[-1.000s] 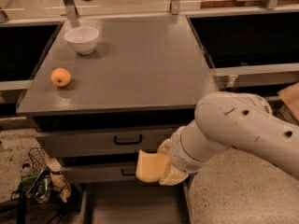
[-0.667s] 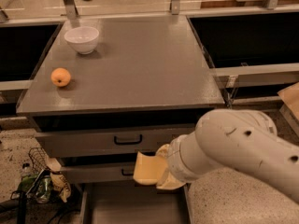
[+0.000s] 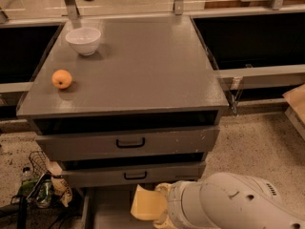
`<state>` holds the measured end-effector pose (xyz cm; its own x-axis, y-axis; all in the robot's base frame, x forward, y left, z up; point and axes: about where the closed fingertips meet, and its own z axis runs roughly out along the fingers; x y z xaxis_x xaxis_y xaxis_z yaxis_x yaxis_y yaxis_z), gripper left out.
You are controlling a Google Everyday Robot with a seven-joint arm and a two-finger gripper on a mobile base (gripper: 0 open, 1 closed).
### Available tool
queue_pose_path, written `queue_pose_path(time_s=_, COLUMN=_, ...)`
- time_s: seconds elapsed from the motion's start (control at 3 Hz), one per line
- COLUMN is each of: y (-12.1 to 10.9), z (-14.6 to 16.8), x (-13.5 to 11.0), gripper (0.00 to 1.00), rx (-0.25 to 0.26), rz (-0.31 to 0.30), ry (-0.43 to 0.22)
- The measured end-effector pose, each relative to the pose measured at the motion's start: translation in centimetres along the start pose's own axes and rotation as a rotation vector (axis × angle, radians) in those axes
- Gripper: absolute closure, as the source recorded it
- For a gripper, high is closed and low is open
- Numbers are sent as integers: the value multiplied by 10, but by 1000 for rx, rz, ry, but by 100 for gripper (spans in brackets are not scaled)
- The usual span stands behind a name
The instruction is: Place sponge into bottom drawer
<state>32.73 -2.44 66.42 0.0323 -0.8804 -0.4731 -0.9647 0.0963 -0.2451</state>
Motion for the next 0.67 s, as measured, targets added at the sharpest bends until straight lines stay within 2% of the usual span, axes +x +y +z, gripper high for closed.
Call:
queue_pose_path(time_s=0.33, y=1, z=3, x=0, gripper=100, rx=1, rz=0, ry=-1)
queue_pose_path(time_s=0.67, y=9, z=24, x=2, gripper=100, rx=7, rz=-3, ry=-6)
